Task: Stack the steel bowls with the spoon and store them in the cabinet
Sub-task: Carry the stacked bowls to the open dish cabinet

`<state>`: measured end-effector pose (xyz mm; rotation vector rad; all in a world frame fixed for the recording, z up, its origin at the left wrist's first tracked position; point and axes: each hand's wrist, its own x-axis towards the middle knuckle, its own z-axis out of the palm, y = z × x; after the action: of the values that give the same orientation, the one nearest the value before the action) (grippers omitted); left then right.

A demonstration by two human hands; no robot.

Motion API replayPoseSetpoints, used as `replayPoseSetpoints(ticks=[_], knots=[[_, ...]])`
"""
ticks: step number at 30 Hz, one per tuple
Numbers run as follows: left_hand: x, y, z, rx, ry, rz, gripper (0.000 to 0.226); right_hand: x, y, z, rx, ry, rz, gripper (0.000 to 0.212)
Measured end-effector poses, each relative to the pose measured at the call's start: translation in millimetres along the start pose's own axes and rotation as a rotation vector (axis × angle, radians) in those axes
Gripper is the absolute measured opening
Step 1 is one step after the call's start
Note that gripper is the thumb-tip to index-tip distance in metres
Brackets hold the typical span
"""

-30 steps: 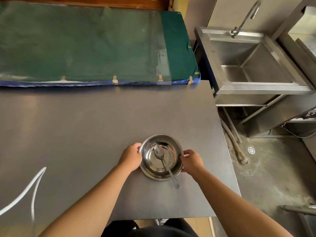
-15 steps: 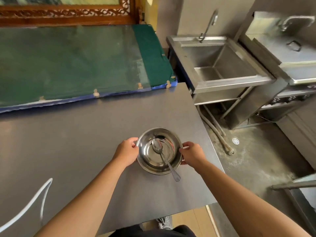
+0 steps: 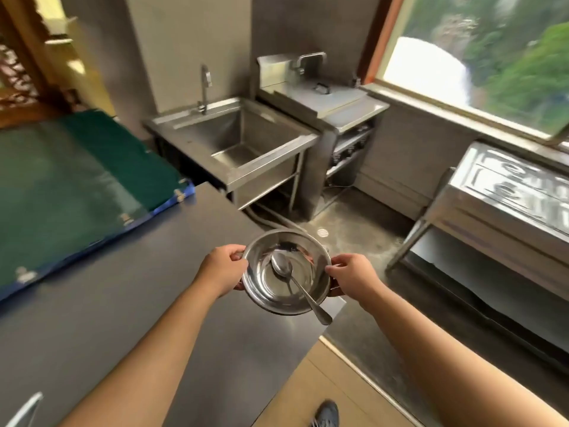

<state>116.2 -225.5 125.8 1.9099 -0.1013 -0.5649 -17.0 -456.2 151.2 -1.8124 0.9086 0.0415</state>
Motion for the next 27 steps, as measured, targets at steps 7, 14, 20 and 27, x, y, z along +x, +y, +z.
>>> replayPoseSetpoints(ticks=[7, 14, 20, 27], knots=[[-7.0, 80.3, 104.9, 0.072, -0.277, 0.134, 0.026, -36.3, 40.6, -110.7, 0.132, 0.232, 0.042, 0.012], [-32.9, 153.5, 255.1, 0.148, -0.504, 0.223, 0.028, -68.1, 107.9, -242.5, 0.24, 0.467, 0.073, 0.022], [-67.1, 214.3, 387.5, 0.172, -0.615, 0.311, 0.03, -91.3, 163.4, -365.8, 0.23, 0.625, 0.077, 0.019], [-117.1, 280.2, 528.7, 0.22, -0.758, 0.422, 0.027, -130.4, 214.2, -498.1, 0.375, 0.774, 0.094, 0.008]])
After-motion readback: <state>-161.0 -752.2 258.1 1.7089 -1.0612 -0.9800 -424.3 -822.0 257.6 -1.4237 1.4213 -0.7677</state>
